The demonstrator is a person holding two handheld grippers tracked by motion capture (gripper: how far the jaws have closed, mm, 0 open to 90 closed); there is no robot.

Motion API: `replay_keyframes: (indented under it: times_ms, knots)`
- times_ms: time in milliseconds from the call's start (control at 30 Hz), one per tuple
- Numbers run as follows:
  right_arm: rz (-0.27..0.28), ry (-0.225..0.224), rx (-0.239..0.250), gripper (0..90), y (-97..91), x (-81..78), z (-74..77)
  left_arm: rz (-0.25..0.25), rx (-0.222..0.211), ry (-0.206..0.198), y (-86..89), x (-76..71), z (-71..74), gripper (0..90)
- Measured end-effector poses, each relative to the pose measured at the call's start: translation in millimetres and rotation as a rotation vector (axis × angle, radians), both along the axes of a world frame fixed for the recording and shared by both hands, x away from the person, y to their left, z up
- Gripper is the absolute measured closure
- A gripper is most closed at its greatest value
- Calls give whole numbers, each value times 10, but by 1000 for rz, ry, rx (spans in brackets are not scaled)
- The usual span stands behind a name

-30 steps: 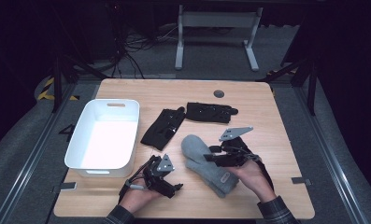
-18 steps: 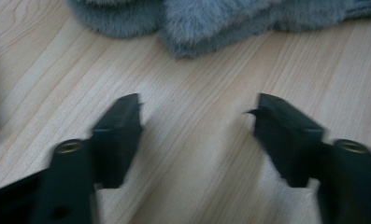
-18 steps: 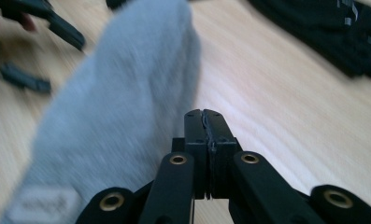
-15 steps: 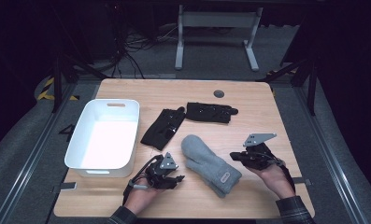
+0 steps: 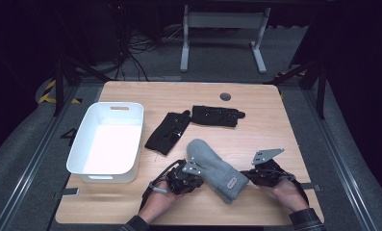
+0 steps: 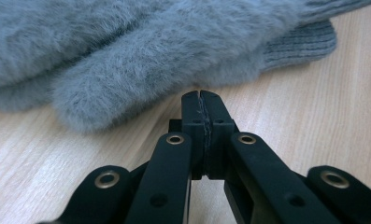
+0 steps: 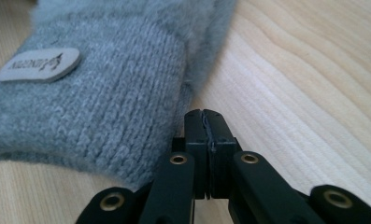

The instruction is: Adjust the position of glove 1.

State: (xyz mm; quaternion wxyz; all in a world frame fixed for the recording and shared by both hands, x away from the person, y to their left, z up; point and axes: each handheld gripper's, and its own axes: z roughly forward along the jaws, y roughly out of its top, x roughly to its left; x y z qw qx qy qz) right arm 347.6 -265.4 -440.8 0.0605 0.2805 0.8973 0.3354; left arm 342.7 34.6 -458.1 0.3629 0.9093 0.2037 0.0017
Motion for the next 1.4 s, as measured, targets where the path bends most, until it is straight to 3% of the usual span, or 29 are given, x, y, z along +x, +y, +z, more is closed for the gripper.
replay_keyframes:
  times_ms: [500, 700, 867, 1400]
  knots:
    - [88, 19, 27, 900, 186, -64, 1, 42, -7, 12, 27, 261, 34, 889]
    - [115, 28, 43, 900, 264, -92, -9, 50, 10, 18, 2, 403, 47, 889]
    - [158, 23, 59, 900, 408, -134, -22, 66, 12, -4, -35, 524, 54, 893]
    - [246, -5, 77, 900, 962, -145, -69, 49, 15, 10, -148, 835, 128, 897]
